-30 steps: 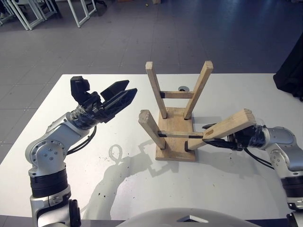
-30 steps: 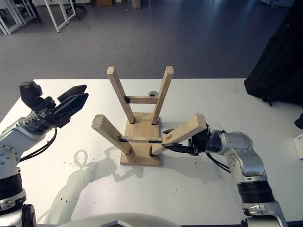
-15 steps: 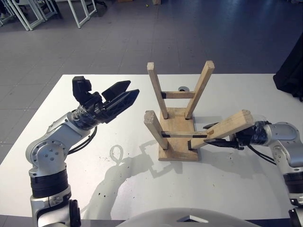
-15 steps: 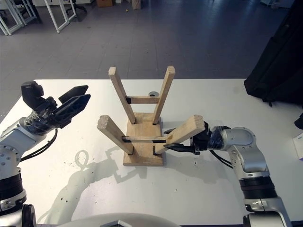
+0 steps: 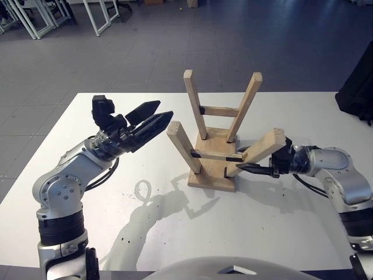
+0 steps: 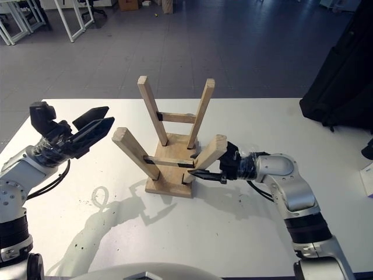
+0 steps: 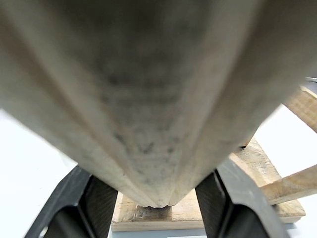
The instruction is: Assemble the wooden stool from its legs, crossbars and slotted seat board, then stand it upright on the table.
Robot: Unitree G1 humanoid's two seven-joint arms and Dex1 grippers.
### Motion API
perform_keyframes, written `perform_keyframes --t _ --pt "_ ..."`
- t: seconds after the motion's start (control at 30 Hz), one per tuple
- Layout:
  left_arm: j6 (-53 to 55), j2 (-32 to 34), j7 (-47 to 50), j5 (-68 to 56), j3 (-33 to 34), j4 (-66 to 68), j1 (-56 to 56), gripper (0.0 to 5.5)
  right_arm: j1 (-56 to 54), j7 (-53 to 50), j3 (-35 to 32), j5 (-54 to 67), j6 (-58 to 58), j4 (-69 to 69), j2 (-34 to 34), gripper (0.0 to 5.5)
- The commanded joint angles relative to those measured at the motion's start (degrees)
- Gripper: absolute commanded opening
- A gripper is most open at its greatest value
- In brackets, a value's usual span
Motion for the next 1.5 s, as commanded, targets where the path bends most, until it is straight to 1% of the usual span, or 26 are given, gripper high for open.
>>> perform_keyframes --t 0.03,0.17,0.3,0.4,0.47,0.53,0.63,0.7,0.8,0.87,0.93,0.97,1.0,1.1,1.17,1.23,1.27,1.37,1.43,1.5 --pt "-1.0 1.2 3.2 1.1 1.8 -2.3 -1.3 5.48 1.3 -3.4 2.1 -4.5 4.1 -0.7 -0.7 2.03" --pt "0.3 2.2 7.5 -4.3 2.7 -8.2 -4.6 5.48 -0.1 -8.0 3.2 -6.0 8.4 -1.5 -0.6 2.03" --pt "1.5 2.1 16.2 -8.4 -1.0 -15.4 -9.2 5.48 -1.3 -11.1 3.6 -6.3 10.5 -1.9 -0.2 2.03" --pt "2.1 0.8 23.7 -8.7 -4.8 -17.6 -12.6 5.48 -1.5 -11.8 3.7 -6.1 11.4 -3.1 0.2 2.03" --pt "3.0 -0.7 28.3 -6.2 -9.3 -18.7 -13.7 5.48 -1.7 -12.1 3.8 -6.0 11.7 -3.3 0.5 2.03" --pt "3.8 -3.7 33.8 -2.3 -14.7 -18.6 -14.5 5.48 -2.0 -12.3 3.9 -6.0 11.8 -3.0 0.8 2.03" --pt "6.0 -7.3 40.3 6.3 -23.4 -17.6 -14.2 4.93 -1.9 -12.6 3.8 -6.1 11.7 -2.3 1.0 2.03" --pt "6.8 -10.0 44.6 13.9 -29.2 -16.2 -13.6 4.67 -1.8 -12.8 3.6 -6.3 11.5 -1.8 1.3 2.03" --pt "6.4 -14.9 49.2 22.4 -34.8 -14.7 -12.8 4.16 -1.6 -13.0 3.8 -6.3 11.6 -2.0 1.8 2.03" --pt "5.5 -16.7 50.2 28.1 -37.8 -13.6 -13.1 3.85 -1.4 -13.2 3.8 -6.2 11.8 -2.3 2.0 2.03" --pt "4.7 -17.7 50.1 33.0 -39.3 -12.7 -14.1 3.55 -1.0 -13.4 3.8 -6.1 12.0 -2.7 2.3 2.03" --pt "4.3 -18.0 49.9 35.3 -39.8 -12.3 -14.7 3.3 -0.8 -13.6 3.8 -6.0 12.2 -2.9 2.4 2.03" --pt "3.5 -18.1 50.1 38.4 -40.2 -12.0 -15.9 3.17 -0.5 -13.7 3.8 -5.9 12.4 -3.3 2.5 2.03" --pt "-1.3 -18.6 51.2 48.8 -39.9 -10.9 -22.1 2.62 0.0 -13.9 4.0 -5.6 12.9 -4.1 2.6 2.03" --pt "-2.9 -18.6 50.3 54.0 -41.1 -10.5 -24.2 2.62 0.4 -14.0 4.0 -5.3 13.2 -4.6 2.6 2.03" --pt "-0.3 -16.1 47.0 57.8 -47.3 -9.3 -21.9 2.62 0.4 -14.0 3.9 -5.0 13.7 -4.9 2.5 2.03" --pt "0.9 -13.7 45.2 60.7 -51.7 -8.1 -20.0 2.62 0.4 -13.9 3.7 -4.8 14.0 -5.1 2.5 2.03" --pt "1.5 -10.2 42.2 66.6 -59.7 -3.7 -13.7 2.62 0.4 -13.9 3.5 -4.5 14.6 -5.6 2.5 2.03" --pt "-0.8 -10.3 41.6 70.0 -62.5 0.6 -10.2 2.62 0.3 -13.9 3.4 -4.4 15.1 -6.0 2.6 2.03" --pt "-2.7 -11.6 41.1 72.0 -62.8 3.2 -8.0 2.62 0.3 -13.9 3.4 -4.3 15.5 -6.3 2.8 2.03"
